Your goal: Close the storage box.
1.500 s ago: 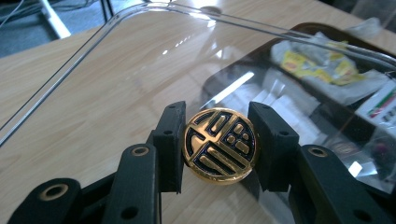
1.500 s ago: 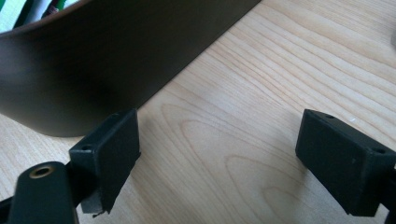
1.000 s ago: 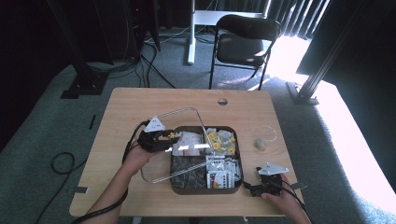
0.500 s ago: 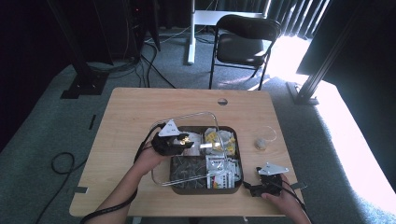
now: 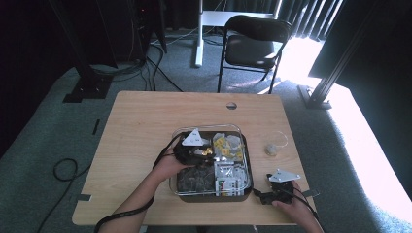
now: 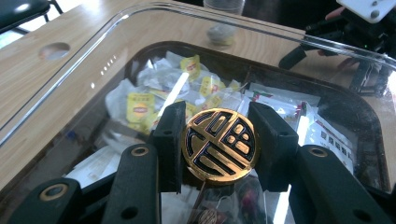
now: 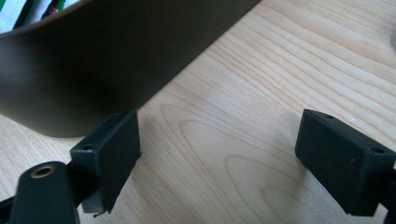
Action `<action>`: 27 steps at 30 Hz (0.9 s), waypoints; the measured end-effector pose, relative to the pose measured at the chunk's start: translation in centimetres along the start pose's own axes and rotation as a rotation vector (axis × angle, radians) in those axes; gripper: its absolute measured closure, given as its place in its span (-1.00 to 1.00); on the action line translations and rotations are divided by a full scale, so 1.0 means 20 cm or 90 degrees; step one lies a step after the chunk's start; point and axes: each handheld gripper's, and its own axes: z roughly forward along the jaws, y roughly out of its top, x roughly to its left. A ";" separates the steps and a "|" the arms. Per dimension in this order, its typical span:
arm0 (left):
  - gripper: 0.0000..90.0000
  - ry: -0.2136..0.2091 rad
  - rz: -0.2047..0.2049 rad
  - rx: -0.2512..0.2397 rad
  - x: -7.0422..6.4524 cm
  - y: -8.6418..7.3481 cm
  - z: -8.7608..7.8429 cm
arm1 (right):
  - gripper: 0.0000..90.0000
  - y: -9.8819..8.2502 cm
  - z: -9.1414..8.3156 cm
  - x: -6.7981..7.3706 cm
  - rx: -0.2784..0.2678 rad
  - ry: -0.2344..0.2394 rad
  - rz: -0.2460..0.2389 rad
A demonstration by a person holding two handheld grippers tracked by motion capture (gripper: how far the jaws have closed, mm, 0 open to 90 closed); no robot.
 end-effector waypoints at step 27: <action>0.31 -0.021 0.020 0.061 0.02 -0.02 0.21 | -0.70 0.00 0.00 0.00 0.000 0.001 0.000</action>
